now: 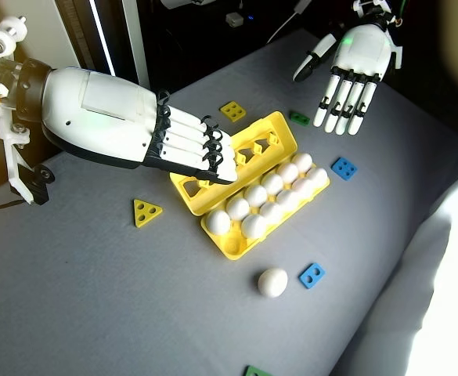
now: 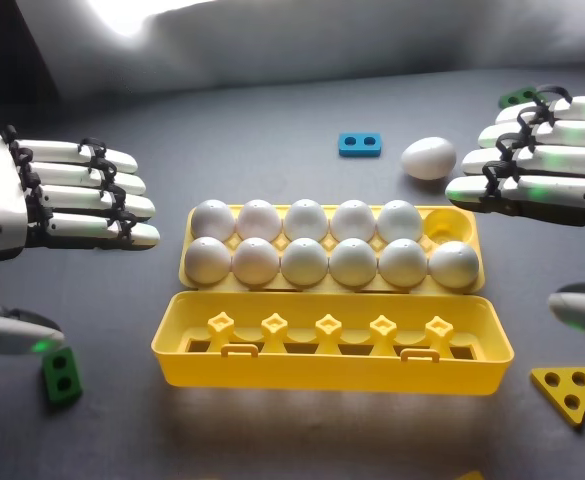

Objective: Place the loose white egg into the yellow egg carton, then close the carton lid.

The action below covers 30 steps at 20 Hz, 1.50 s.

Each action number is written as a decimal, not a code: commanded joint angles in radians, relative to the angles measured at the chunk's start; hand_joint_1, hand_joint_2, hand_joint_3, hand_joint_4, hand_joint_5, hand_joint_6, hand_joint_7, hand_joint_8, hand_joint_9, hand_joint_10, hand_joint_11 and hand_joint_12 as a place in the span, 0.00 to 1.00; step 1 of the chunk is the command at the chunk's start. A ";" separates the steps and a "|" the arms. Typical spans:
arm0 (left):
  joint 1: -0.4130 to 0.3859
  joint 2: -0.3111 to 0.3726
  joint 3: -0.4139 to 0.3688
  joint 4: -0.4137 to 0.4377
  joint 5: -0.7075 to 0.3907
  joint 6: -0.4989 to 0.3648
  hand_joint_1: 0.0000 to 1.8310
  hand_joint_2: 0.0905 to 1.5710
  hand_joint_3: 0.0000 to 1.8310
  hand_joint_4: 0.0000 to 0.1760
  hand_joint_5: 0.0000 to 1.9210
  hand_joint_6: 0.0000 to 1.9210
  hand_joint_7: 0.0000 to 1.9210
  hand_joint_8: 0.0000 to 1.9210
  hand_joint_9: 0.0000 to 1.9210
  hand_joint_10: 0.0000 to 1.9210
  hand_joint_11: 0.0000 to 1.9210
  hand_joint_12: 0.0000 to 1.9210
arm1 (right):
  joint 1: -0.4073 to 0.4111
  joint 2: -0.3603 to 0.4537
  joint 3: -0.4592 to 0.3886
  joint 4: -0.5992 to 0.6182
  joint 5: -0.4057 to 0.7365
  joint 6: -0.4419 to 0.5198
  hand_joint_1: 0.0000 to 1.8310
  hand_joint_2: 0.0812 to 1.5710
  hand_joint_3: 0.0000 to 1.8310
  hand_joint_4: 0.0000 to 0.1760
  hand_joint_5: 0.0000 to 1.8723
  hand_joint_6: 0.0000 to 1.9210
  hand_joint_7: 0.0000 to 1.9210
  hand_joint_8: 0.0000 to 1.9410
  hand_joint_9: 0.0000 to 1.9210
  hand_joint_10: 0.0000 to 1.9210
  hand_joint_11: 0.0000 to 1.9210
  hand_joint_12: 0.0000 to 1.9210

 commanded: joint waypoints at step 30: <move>-0.116 0.024 0.121 0.168 -0.122 -0.350 0.00 0.75 0.00 0.00 0.11 0.00 0.10 0.00 0.07 0.00 0.01 0.07 | 0.112 -0.299 0.401 0.591 -0.177 -0.360 0.00 0.65 0.00 0.97 0.11 0.00 0.03 0.00 0.02 0.00 0.00 0.14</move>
